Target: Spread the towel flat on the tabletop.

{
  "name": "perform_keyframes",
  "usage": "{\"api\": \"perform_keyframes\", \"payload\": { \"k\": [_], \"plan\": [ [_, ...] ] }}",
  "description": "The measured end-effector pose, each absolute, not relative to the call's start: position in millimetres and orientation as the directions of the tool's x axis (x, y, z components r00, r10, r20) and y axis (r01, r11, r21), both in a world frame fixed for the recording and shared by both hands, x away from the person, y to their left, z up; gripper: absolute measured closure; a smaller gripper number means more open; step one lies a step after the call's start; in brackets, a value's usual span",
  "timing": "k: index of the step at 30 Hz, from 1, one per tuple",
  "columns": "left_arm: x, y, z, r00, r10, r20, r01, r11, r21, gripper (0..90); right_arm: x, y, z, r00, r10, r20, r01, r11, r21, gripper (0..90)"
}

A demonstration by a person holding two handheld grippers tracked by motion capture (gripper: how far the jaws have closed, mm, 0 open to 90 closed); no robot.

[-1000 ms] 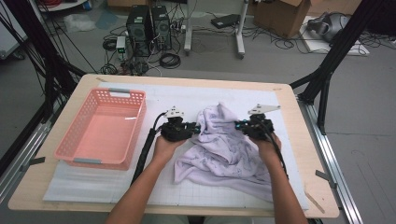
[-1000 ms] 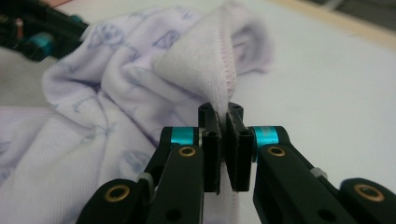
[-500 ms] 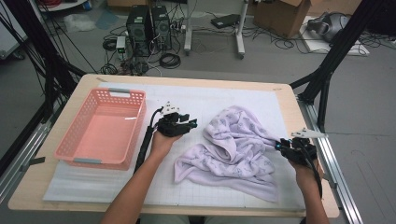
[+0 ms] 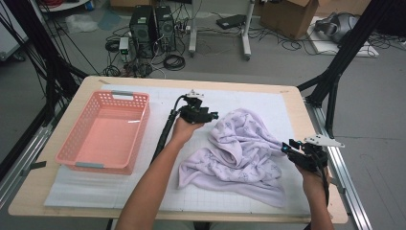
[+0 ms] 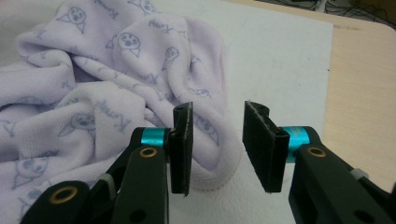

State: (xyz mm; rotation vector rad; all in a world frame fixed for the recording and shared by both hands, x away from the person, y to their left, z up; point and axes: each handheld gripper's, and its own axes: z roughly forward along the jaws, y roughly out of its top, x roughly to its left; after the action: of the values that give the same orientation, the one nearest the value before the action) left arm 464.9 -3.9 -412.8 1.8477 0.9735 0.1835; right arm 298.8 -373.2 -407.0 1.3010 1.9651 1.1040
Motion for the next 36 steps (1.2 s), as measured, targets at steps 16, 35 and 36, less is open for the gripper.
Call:
{"api": "perform_keyframes", "payload": {
  "k": [16, 35, 36],
  "plan": [
    [446, -90, -449, 0.758, 0.606, -0.242, 0.531, -0.357, 0.769, 35.6, 294, -389, -409, -0.38, 0.924, 0.049, 0.481, 0.152, 0.864, 61.6],
    [458, 28, -429, 0.527, 0.832, -0.173, 0.536, -0.168, 0.827, 83.2, 299, -380, -413, -0.385, 0.921, 0.058, 0.498, 0.155, 0.853, 62.8],
    [460, 39, -427, 0.497, 0.853, -0.16, 0.53, -0.152, 0.834, 83.2, 300, -379, -413, -0.387, 0.92, 0.059, 0.496, 0.154, 0.855, 62.8]
  ]
}}
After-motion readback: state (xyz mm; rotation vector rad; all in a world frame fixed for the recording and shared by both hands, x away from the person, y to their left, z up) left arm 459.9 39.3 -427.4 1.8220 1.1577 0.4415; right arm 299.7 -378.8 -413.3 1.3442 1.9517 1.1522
